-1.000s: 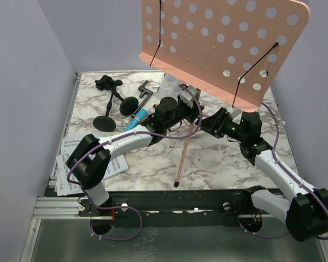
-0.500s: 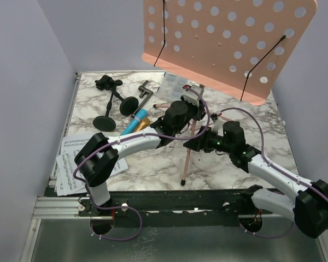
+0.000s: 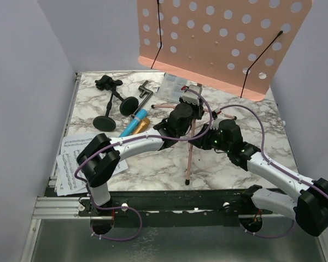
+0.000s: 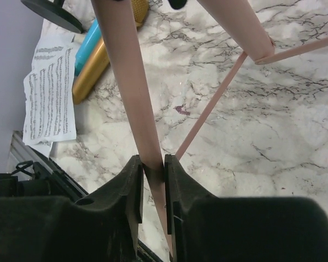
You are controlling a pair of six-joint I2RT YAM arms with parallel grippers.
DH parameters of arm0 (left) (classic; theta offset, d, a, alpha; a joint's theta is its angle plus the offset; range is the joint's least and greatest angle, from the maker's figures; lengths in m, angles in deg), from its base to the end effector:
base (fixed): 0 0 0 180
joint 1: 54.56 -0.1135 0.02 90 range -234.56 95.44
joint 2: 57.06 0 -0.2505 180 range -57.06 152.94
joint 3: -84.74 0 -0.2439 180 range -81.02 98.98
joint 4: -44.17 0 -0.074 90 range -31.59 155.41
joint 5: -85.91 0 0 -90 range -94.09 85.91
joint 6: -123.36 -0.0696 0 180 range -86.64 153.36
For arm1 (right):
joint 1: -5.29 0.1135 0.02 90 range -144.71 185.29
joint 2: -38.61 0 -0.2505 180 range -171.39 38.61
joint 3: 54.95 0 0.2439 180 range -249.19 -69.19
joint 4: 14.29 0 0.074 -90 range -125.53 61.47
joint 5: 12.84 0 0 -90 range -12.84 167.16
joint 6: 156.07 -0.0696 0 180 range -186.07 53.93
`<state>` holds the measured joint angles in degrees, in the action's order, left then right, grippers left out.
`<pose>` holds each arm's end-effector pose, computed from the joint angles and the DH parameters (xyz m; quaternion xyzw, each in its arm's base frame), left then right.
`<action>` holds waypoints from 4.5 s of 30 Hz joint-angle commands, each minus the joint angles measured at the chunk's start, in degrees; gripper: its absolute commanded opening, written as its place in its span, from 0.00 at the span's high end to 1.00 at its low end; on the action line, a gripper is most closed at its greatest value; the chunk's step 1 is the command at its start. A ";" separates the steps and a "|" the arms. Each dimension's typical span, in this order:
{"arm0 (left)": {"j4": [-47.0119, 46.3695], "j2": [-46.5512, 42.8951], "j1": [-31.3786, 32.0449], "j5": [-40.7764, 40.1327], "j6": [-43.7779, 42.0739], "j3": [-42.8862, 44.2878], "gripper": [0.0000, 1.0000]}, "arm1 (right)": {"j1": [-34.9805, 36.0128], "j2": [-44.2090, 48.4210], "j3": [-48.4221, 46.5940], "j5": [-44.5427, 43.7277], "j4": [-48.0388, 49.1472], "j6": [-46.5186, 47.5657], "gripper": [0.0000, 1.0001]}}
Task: Set up the instrument practice props
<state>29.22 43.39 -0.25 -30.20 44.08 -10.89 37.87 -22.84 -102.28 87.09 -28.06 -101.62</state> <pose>0.2794 -0.3365 0.2896 0.1114 0.7046 -0.2306 0.6618 0.2150 0.1516 0.2074 -0.0225 0.8543 0.3493 0.3842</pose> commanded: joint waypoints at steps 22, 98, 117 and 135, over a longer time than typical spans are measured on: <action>23.63 12.26 5.48 -18.78 16.04 17.63 1.00 | -24.57 -1.24 1.20 -8.62 -13.90 0.69 0.55; 63.41 -56.15 -46.11 8.47 40.23 -31.22 0.01 | 30.18 -19.42 -20.77 -8.64 2.53 -13.19 0.11; 53.81 -60.68 -44.20 14.85 14.31 -30.97 0.03 | 30.36 -59.15 -34.88 2.67 22.65 -26.62 0.38; 50.37 -64.87 -40.98 17.32 11.78 -33.57 0.03 | 30.35 -50.93 -27.91 2.26 28.02 -17.28 1.00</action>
<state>80.97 -20.22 -41.65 -15.07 57.28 -44.03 67.96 -83.30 -135.10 92.89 0.58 -126.39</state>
